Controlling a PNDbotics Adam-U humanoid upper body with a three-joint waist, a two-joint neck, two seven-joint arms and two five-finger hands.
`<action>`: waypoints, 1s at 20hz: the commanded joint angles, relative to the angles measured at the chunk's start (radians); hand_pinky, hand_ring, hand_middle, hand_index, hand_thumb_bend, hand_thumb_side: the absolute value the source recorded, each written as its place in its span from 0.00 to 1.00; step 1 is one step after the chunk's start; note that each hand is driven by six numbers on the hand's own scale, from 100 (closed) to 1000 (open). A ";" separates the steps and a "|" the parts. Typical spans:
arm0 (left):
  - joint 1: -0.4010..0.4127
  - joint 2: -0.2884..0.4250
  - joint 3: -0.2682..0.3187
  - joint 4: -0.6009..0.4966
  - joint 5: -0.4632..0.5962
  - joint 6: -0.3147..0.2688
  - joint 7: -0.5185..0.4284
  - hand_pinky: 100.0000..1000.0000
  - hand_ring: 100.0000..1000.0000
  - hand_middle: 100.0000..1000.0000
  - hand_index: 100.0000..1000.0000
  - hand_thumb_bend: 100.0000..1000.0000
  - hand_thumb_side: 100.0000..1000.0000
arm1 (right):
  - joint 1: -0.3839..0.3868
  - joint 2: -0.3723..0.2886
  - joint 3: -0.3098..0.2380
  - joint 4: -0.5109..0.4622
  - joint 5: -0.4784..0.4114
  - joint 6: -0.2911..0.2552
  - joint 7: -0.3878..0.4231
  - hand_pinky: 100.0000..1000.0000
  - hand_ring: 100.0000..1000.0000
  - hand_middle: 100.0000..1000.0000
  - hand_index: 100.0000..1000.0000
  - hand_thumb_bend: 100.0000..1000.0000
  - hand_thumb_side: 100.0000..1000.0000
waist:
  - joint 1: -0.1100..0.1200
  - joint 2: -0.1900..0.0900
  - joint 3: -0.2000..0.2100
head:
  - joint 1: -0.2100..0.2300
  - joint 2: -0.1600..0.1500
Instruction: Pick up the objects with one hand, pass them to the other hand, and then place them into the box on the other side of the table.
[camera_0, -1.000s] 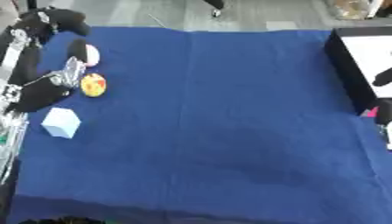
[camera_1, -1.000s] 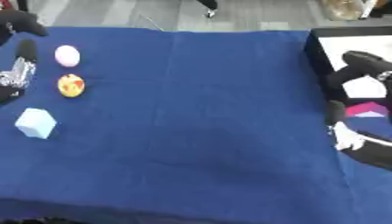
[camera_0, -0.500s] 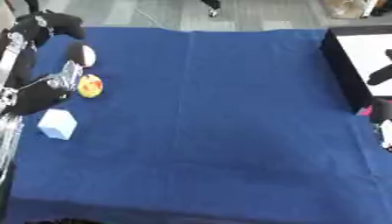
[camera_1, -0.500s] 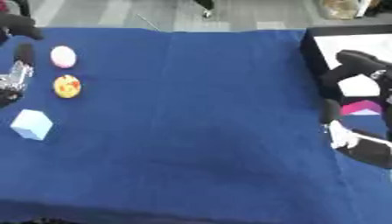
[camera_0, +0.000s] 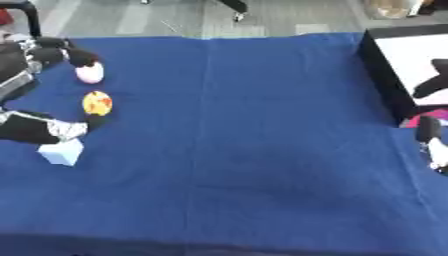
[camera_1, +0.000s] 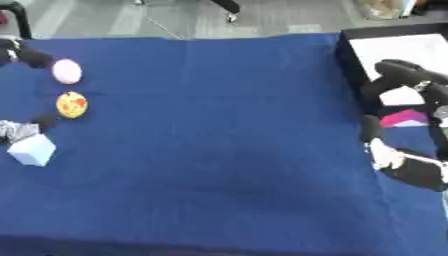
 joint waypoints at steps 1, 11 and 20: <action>0.005 0.102 -0.009 0.061 -0.061 -0.019 -0.090 0.80 0.66 0.64 0.84 0.46 0.26 | -0.004 -0.029 -0.002 -0.006 0.002 -0.002 0.005 0.84 0.52 0.55 0.87 0.00 0.37 | 0.001 -0.021 0.002 | -0.005 0.006; -0.027 0.110 -0.012 0.299 -0.160 -0.019 -0.152 0.80 0.65 0.63 0.82 0.44 0.08 | 0.002 -0.031 -0.003 -0.001 0.003 -0.005 0.006 0.84 0.52 0.55 0.87 0.00 0.38 | 0.000 -0.028 0.003 | -0.007 0.006; -0.103 0.082 -0.043 0.464 -0.180 -0.026 -0.164 0.79 0.65 0.64 0.83 0.39 0.13 | 0.004 -0.030 0.001 0.001 0.001 -0.011 0.010 0.85 0.52 0.54 0.87 0.00 0.40 | -0.002 -0.029 -0.001 | -0.005 0.006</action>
